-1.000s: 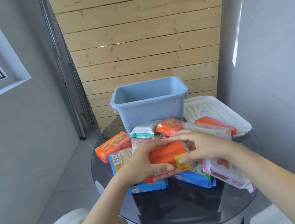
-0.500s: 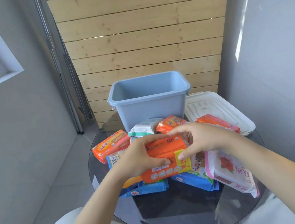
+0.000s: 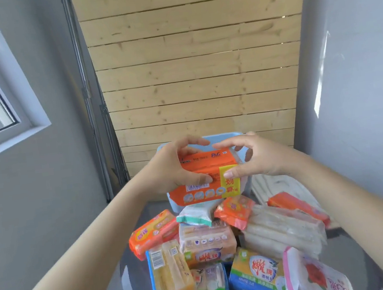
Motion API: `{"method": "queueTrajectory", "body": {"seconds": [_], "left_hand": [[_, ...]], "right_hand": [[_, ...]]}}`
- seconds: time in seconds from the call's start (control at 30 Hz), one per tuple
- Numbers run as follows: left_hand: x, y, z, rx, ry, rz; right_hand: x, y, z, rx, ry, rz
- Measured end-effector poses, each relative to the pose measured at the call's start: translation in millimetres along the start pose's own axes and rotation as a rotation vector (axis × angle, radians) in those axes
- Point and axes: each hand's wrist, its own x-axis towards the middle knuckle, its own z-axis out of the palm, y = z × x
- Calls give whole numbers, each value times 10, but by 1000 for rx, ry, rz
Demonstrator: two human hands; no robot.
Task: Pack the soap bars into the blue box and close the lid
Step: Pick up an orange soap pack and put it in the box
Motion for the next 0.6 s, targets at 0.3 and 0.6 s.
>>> {"method": "queueTrajectory", "body": {"seconds": [0.3,0.6], "left_hand": [[968,-239,-500,36,-22,-40],[1567,-1064,-470,222,-102,-148]], "right_hand": [[1076,192,-276,176,-129,96],[1810,831,58,155,-187,223]]}}
